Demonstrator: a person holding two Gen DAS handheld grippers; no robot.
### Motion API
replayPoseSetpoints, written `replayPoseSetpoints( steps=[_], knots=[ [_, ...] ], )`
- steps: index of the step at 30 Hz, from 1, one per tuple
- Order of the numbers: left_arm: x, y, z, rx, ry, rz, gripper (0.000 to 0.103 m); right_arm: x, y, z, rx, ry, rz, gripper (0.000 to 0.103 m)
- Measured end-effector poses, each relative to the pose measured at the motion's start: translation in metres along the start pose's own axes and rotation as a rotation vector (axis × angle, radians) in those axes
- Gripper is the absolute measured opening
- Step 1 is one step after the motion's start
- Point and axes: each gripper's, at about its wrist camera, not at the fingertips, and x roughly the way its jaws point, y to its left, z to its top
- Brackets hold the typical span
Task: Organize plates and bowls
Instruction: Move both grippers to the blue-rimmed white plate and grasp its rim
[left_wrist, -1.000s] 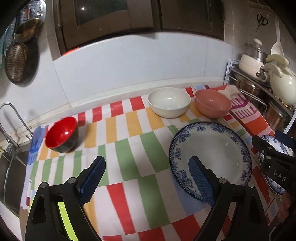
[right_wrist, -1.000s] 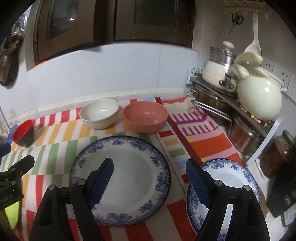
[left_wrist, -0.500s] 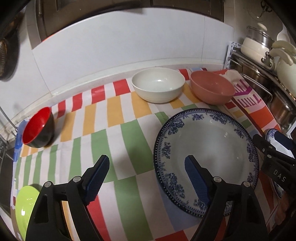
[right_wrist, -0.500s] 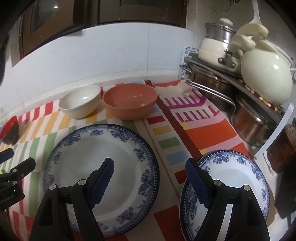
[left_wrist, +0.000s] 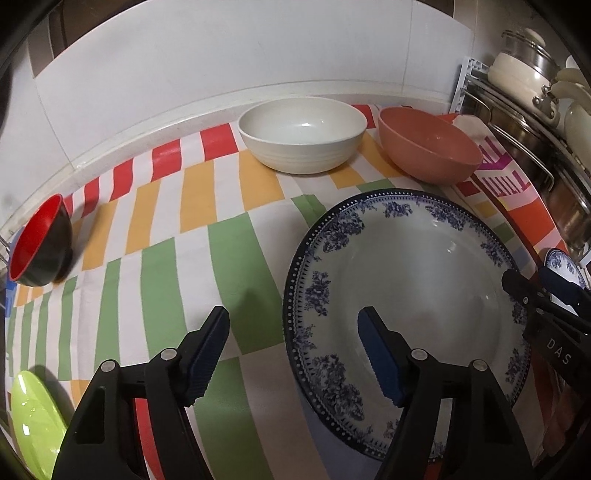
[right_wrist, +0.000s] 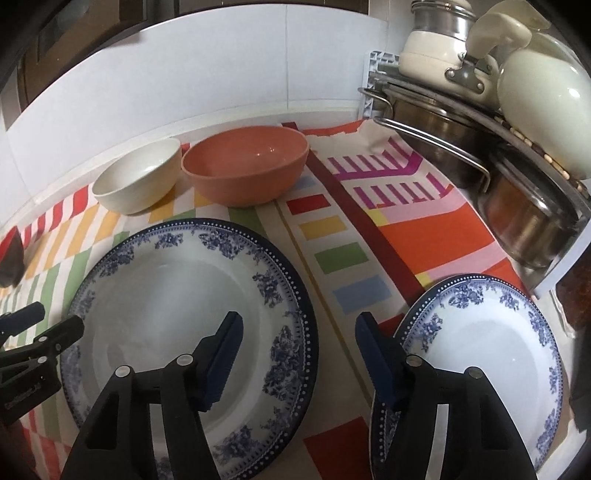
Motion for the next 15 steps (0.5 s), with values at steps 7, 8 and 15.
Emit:
replayPoseSetpoints(
  steps=[7, 8, 15],
  knots=[
    [0.009, -0.001, 0.002, -0.01, 0.031, -0.036, 0.063, 0.009, -0.001, 0.001, 0.008, 0.032, 0.02, 0.056],
    [0.009, -0.001, 0.002, -0.01, 0.034, -0.041, 0.062, 0.01, -0.001, 0.001, 0.009, 0.035, 0.022, 0.055],
    [0.015, -0.003, 0.002, -0.01, 0.058, -0.058, 0.048, 0.015, 0.001, 0.001, -0.002, 0.056, 0.035, 0.046]
  ],
)
